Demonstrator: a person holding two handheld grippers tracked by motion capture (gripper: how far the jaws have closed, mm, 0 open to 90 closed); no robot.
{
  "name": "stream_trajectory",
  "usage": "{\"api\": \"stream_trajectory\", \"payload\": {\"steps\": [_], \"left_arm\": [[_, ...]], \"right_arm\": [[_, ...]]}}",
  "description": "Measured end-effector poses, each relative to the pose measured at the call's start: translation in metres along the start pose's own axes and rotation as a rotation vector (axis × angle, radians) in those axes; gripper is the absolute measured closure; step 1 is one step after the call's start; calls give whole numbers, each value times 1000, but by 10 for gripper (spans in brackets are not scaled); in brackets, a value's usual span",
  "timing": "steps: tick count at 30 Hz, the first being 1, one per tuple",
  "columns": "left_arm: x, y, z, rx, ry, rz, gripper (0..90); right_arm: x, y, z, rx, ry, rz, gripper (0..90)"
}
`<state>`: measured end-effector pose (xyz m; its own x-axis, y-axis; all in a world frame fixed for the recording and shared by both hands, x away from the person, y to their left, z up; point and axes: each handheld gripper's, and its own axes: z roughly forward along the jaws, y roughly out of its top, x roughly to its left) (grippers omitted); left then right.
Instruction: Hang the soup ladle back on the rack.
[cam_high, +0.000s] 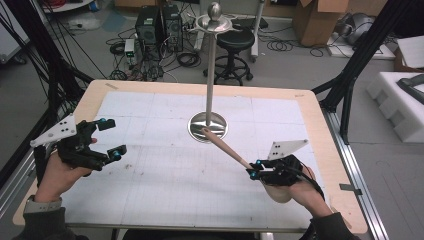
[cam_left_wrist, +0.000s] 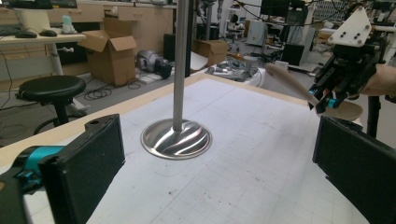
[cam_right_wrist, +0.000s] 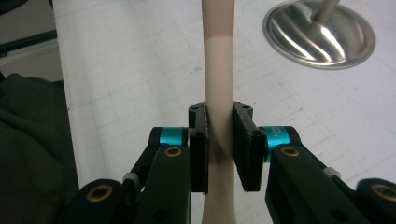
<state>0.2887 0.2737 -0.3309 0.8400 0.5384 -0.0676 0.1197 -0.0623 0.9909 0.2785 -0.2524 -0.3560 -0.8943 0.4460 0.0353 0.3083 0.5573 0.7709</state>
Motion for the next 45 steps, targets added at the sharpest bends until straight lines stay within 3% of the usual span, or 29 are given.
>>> {"api": "stream_trajectory", "payload": {"steps": [19,26,33,45], "left_arm": [[-1,-1,2,13,-5,-3,25],[-2,-2,2,18,-4,-2,25],[-1,-2,2,23,-1,-4,25],[-2,-2,2,23,-4,-1,25]], "right_arm": [[-17,9,-24,-132,-49,20,783],[-24,12,-29,-154,-57,27,783],[-33,20,-36,-178,-68,-6,783],[-46,34,-54,-243,-74,30,784]]}}
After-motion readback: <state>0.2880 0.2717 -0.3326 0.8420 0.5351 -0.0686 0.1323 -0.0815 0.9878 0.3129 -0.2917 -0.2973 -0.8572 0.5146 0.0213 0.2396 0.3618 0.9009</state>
